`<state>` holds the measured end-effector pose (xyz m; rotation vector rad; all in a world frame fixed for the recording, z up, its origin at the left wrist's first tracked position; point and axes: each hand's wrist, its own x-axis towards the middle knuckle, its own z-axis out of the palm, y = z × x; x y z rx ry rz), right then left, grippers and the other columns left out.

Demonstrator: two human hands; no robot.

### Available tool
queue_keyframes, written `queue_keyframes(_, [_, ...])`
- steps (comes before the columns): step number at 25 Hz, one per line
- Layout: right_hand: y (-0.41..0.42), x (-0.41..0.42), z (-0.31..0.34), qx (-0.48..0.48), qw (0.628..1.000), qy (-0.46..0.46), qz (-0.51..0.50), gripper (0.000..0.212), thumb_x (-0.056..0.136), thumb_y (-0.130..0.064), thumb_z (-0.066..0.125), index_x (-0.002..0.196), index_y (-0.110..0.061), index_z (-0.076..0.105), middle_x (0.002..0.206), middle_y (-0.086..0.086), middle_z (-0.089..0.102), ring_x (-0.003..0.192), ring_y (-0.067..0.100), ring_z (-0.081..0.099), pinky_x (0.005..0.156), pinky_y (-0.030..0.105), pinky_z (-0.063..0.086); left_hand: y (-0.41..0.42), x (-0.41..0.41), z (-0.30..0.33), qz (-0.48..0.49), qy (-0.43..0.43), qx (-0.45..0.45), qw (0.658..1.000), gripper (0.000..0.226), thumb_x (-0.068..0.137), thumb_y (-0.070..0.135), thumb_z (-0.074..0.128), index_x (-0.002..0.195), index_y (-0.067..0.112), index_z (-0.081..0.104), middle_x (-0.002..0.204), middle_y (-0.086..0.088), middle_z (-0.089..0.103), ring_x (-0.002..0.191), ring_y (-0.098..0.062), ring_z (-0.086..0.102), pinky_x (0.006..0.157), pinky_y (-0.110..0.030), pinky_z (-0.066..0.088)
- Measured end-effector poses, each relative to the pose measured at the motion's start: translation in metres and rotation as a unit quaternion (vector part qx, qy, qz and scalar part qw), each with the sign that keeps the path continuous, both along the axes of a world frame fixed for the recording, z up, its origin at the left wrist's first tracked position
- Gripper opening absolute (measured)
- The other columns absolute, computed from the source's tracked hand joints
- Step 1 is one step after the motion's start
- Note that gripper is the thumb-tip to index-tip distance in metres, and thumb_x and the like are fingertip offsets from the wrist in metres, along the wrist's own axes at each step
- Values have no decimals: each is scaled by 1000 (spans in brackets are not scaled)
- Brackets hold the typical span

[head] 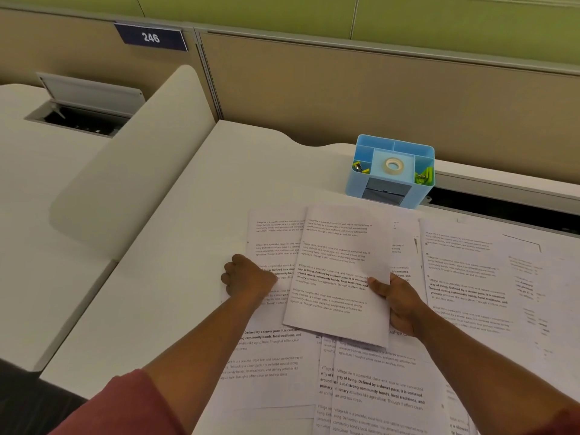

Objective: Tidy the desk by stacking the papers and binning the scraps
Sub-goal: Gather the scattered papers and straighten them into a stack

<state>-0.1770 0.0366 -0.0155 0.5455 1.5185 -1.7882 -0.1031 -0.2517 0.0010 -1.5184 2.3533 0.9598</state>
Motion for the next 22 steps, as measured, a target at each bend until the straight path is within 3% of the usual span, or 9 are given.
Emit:
queue_keyframes(5, [1, -1, -1, -8, 1000, 2, 3, 25, 99, -7, 58, 122, -15, 64, 117, 15, 74, 107, 39, 70, 91, 61, 55, 3, 2, -7, -13, 16, -30, 999, 100, 62, 55, 90, 131, 6, 37, 133, -13, 39, 125, -34, 39, 102, -48, 45])
queue_keyframes(13, [3, -1, -1, -17, 1000, -2, 1, 25, 100, -6, 57, 121, -16, 64, 117, 16, 73, 108, 40, 69, 95, 64, 52, -1, -8, -3, 3, -6, 8, 1000, 103, 61, 45, 94, 135, 3, 35, 138, -15, 39, 129, -34, 40, 108, -47, 43])
queue_keyframes(17, [4, -1, -1, -25, 1000, -1, 1, 26, 100, -5, 57, 123, -15, 62, 117, 16, 73, 109, 40, 69, 96, 63, 52, 2, -10, 1, 19, -6, 37, 999, 90, 62, 38, 94, 130, 12, 41, 129, -9, 40, 123, -31, 41, 99, -48, 49])
queue_keyframes(20, [5, -2, -2, -26, 1000, -1, 3, 29, 99, -6, 57, 127, -14, 61, 120, 17, 72, 110, 40, 68, 96, 64, 51, 0, -5, -1, 41, 84, 78, 993, 70, 68, 16, 91, 117, 16, 40, 114, -3, 51, 100, -22, 55, 80, -38, 54])
queue_keyframes(22, [5, -2, -2, -25, 1000, -1, 7, 29, 99, -6, 57, 127, -14, 61, 119, 16, 73, 109, 39, 69, 93, 62, 54, -2, -1, 3, 72, 157, 128, 977, 61, 78, 6, 83, 118, 15, 39, 110, -2, 54, 88, -16, 58, 67, -29, 49])
